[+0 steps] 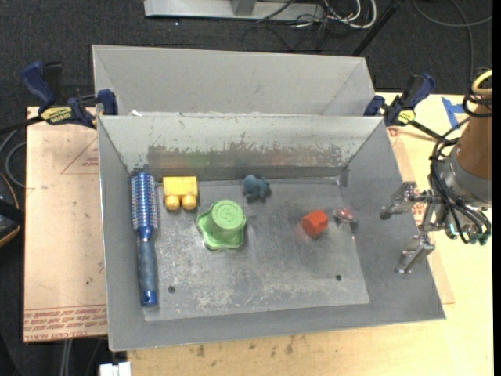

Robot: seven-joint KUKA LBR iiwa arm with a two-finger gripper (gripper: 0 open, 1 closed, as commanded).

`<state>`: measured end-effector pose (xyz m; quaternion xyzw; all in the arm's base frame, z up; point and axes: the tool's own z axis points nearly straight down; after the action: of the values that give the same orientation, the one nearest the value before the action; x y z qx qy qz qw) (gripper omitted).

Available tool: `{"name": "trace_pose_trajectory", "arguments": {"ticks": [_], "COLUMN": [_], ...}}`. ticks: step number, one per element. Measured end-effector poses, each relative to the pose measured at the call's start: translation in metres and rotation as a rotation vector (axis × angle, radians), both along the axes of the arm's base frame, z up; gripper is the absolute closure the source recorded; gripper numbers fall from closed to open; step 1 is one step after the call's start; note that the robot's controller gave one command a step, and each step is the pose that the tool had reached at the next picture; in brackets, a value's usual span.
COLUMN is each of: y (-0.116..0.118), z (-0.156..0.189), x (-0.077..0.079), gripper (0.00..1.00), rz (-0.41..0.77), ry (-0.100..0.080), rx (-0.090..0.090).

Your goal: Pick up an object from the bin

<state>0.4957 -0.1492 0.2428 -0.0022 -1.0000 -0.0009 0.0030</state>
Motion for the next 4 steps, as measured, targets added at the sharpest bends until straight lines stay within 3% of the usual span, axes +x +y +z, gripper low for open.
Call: {"name": "trace_pose_trajectory", "arguments": {"ticks": [1, 2, 3, 4], "y": [0.005, 0.103, 0.143, 0.187], "z": [-0.161, -0.144, -0.059, -0.164], "x": [0.004, 0.081, 0.136, 0.125], "gripper": [0.00, 0.00, 0.00, 0.00], "rz": [-0.071, 0.332, 0.565, 0.672], "ry": [0.000, -0.013, -0.017, -0.008], "rx": [0.001, 0.002, -0.001, 0.004]}}
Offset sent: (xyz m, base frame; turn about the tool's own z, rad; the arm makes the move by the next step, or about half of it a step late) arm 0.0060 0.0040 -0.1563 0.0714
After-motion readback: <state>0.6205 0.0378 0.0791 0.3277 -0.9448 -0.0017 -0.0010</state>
